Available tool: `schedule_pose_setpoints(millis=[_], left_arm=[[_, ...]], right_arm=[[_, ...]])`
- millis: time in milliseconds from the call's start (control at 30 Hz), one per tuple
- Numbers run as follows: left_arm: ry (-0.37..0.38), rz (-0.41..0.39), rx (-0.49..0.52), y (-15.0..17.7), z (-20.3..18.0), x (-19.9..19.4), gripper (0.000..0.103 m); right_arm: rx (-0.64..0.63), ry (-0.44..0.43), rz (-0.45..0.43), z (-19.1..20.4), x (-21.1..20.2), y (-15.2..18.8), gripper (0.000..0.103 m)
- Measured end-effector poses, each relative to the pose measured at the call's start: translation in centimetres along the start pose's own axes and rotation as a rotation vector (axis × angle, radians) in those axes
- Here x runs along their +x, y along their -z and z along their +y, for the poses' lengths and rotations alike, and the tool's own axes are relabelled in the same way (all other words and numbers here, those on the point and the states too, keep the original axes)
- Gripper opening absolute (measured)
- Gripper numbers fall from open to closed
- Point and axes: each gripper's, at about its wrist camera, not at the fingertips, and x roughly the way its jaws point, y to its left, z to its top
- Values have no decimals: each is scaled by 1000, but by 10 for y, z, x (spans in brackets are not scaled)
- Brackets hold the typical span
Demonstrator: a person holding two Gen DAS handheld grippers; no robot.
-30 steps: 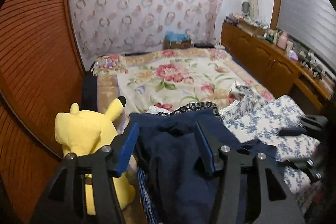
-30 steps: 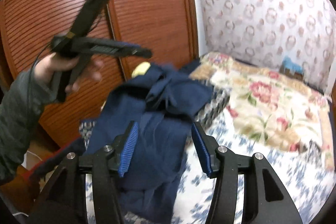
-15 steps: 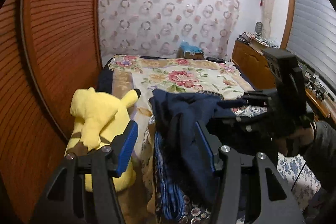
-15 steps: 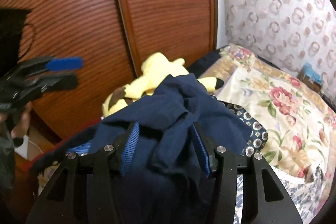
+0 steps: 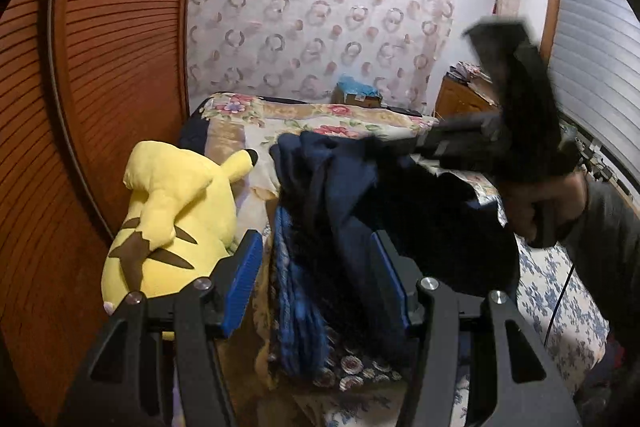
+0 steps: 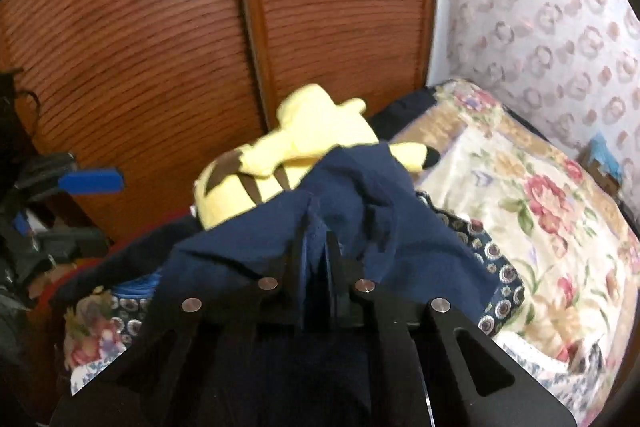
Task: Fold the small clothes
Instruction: 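Lower the shirt onto the patterned garment and open both tools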
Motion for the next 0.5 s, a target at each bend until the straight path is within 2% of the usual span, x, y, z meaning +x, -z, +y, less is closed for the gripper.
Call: schedule_pose_setpoints(millis=[100, 200, 300, 367, 433, 467, 500], left_arm=[[21, -2, 12, 4, -12, -4, 55], [48, -14, 33, 6, -29, -8, 55], [61, -22, 59, 8, -46, -11, 55], [58, -24, 73, 9, -56, -11, 55], [57, -30, 81, 10, -63, -12, 55], [51, -34, 82, 11, -67, -13, 55], [44, -37, 82, 11, -69, -13, 55]], right_arm=[[14, 30, -80, -5, -45, -8, 3], [49, 112, -112, -19, -90, -17, 3], [72, 236, -92, -38, -115, -16, 4], [98, 275, -59, -53, -119, -5, 4], [123, 276, -56, -62, -118, 8, 5], [135, 268, -59, -64, -117, 15, 11], [141, 246, -67, -63, -117, 21, 21]])
